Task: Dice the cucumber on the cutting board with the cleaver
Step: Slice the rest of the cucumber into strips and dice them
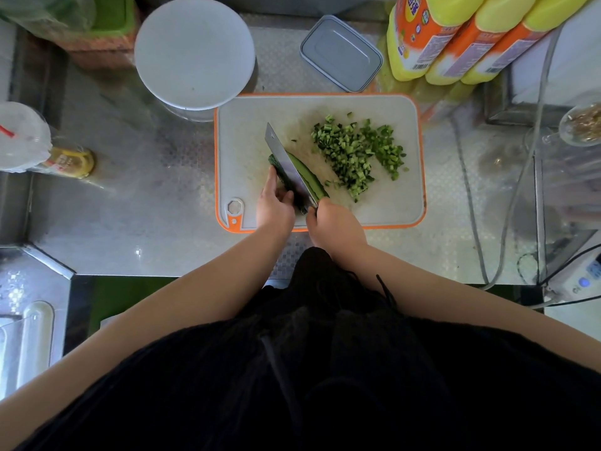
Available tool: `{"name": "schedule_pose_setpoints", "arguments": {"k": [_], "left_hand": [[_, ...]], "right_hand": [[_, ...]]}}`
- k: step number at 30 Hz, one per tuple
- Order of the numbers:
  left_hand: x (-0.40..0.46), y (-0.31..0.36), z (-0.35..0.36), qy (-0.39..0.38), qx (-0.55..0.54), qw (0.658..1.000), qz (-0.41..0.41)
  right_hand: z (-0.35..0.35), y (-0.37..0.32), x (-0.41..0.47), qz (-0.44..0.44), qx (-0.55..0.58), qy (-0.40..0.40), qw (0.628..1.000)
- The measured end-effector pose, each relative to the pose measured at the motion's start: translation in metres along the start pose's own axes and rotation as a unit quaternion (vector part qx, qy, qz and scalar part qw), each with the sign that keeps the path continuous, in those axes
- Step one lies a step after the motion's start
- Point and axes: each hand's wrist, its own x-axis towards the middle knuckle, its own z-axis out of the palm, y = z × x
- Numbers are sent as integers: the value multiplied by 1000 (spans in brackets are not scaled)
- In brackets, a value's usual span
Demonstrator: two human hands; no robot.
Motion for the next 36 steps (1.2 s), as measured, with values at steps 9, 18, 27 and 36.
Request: {"name": "schedule_pose_setpoints", "arguments": {"k": [9,18,27,36], "left_hand": [[1,-2,1,1,3,1000,7],[3,-4,3,3,3,1000,17],[7,-7,4,-4,7,1000,6],[9,-12,5,-9,-5,1000,2]], "right_hand": [[-2,-11,5,4,7,2,1000],[-2,-14,6,12,-5,-8,1000],[1,-10,5,40,-9,-28,999],[7,4,0,67,-22,-53,996]]}}
